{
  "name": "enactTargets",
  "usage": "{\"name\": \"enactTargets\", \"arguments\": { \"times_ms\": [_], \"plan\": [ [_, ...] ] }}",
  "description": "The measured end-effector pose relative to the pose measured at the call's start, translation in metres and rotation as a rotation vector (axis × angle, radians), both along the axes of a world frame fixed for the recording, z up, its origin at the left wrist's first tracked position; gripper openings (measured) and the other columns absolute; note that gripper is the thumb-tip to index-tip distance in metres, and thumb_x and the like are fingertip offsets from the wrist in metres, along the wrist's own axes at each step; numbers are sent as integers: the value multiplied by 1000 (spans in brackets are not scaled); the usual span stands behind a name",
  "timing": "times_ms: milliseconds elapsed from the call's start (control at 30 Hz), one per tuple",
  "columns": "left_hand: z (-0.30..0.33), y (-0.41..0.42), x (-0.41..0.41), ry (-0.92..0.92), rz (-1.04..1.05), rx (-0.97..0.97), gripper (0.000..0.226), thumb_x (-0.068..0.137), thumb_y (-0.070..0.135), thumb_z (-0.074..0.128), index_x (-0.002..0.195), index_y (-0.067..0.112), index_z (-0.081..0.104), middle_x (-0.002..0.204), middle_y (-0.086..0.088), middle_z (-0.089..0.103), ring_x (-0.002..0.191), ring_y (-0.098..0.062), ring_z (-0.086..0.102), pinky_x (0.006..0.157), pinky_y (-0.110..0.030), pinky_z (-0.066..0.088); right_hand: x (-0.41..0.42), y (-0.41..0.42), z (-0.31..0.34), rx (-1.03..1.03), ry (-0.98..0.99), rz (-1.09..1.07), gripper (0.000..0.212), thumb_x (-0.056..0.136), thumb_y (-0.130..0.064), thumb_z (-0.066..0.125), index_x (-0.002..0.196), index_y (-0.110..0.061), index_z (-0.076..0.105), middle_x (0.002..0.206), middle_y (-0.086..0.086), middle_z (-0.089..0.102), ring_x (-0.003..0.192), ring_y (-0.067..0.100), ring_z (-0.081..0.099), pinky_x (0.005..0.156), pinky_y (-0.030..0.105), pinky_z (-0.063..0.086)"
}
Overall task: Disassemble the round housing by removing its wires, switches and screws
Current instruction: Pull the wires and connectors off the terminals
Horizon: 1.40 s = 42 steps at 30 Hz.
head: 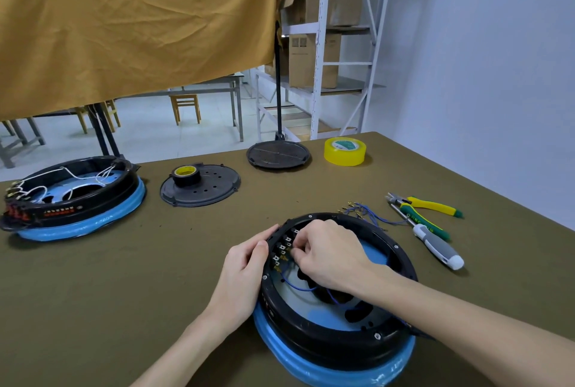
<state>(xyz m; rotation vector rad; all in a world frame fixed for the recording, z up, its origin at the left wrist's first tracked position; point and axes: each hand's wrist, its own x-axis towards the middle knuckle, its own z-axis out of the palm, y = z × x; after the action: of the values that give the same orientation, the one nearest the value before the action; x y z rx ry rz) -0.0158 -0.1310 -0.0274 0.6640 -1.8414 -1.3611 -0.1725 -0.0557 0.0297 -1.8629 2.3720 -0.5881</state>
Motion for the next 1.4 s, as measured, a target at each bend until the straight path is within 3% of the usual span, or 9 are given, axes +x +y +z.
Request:
{"name": "enactTargets", "arguments": {
  "times_ms": [200,433,567,700,833,1000,1267,1400],
  "plan": [
    [-1,-1,-1,-9,16,-10,48,101,38,39,142,27,61,137,17,67,133,-2,57,117,-41,43,-5,3,-2,-5,-4,-3,17,91,-30,60,81,-26,73,74,-6,70,78,20,65,70,31,53],
    [-3,-1,-1,-5,23,10,45,103,37,38,141,29,61,136,16,67,133,-4,58,116,-41,43,-9,1,-4,-25,14,-35,16,91,-38,61,82,-29,71,84,-9,71,88,19,65,68,29,44],
    [-4,-1,0,-22,23,-4,45,103,38,38,142,29,61,137,18,66,133,-3,56,116,-39,43,-6,3,-8,-50,64,-17,14,92,-39,58,92,-29,68,91,-9,68,93,21,64,69,31,38],
    [-4,-2,1,-26,23,-6,45,104,38,38,141,29,61,137,18,66,133,-3,57,116,-40,43,-7,5,-7,-169,41,36,12,90,-44,62,91,-32,65,70,-16,55,81,15,58,66,30,38],
    [-5,-2,1,-14,12,14,45,104,37,38,142,28,61,137,16,67,133,-4,57,116,-42,43,2,3,-4,-38,-40,97,22,85,-48,64,82,-28,74,60,-12,59,72,13,60,64,29,49],
    [-3,-1,1,-16,11,10,46,103,35,38,142,26,61,137,14,67,133,-6,57,117,-43,42,1,-6,1,64,-140,54,21,81,-38,68,64,-27,68,49,-10,56,59,7,54,58,26,41],
    [-2,-1,0,-25,12,-15,47,103,35,37,141,25,62,136,13,68,133,-7,58,117,-45,42,3,-5,-2,59,-88,39,24,85,-35,61,68,-19,67,56,-4,62,66,16,59,62,29,49],
    [-2,-1,1,-26,17,-36,46,103,34,36,141,25,62,136,14,68,133,-7,58,117,-44,43,5,-1,-5,17,-66,95,27,88,-35,61,68,-17,66,56,-2,62,59,14,57,57,29,46]
  ]
}}
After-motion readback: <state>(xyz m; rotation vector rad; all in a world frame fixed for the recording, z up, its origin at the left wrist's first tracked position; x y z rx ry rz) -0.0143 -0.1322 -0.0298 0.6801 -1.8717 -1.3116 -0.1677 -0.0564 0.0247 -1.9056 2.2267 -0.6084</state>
